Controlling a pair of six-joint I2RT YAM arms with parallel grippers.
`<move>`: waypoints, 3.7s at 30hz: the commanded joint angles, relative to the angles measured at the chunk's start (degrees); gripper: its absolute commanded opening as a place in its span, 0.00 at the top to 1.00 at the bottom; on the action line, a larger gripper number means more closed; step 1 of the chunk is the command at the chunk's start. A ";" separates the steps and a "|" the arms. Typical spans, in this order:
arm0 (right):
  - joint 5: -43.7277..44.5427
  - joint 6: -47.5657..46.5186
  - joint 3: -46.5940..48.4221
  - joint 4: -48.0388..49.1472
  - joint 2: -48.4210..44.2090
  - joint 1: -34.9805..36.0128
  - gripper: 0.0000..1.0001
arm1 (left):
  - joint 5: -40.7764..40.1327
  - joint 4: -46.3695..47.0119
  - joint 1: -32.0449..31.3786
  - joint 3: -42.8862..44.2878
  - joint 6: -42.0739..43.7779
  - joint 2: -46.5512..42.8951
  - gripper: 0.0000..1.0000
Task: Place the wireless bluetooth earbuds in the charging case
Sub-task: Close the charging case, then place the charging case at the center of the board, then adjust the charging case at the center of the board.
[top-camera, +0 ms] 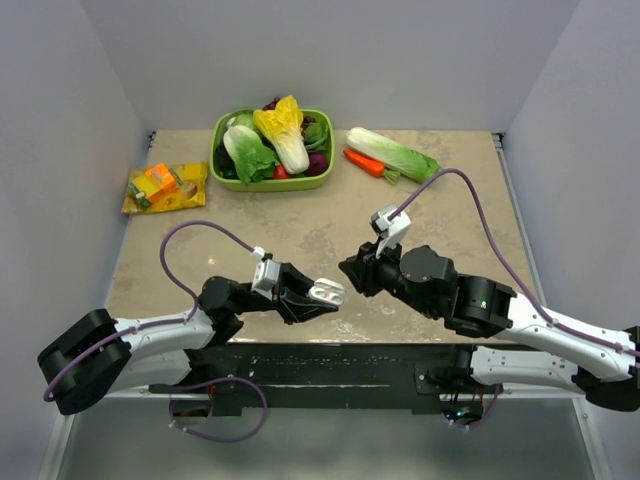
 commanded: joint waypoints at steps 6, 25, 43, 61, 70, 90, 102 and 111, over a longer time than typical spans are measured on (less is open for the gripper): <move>-7.59 -2.34 0.34 2.11 0.39 -0.06 0.71 | 0.91 35.84 -0.30 1.45 -0.22 0.33 1.00; 1.86 2.66 -1.59 -1.14 -3.81 0.03 0.41 | -6.62 24.27 -0.21 2.24 4.87 -0.63 1.00; 13.24 6.89 -11.52 0.43 -5.23 0.02 0.31 | -20.88 -24.89 12.97 30.37 -18.49 34.06 1.00; 14.02 4.52 -11.44 -0.97 -7.69 0.02 0.27 | -35.39 -52.66 15.43 43.90 -13.13 50.86 0.82; 16.22 4.43 -9.68 -3.78 -8.05 0.02 0.25 | -34.51 -58.20 19.03 41.89 -11.55 46.21 0.57; 14.99 4.25 -12.05 -1.33 -9.54 -0.06 0.25 | -45.75 -69.98 22.20 26.26 -8.82 13.27 0.32; 10.79 3.55 -19.43 9.49 -11.04 -0.06 0.10 | -47.30 -61.17 12.21 5.56 -19.04 -12.24 0.20; -4.77 3.46 -23.22 25.20 11.44 -0.06 0.63 | -57.88 -68.58 5.76 1.28 -27.63 -13.47 0.23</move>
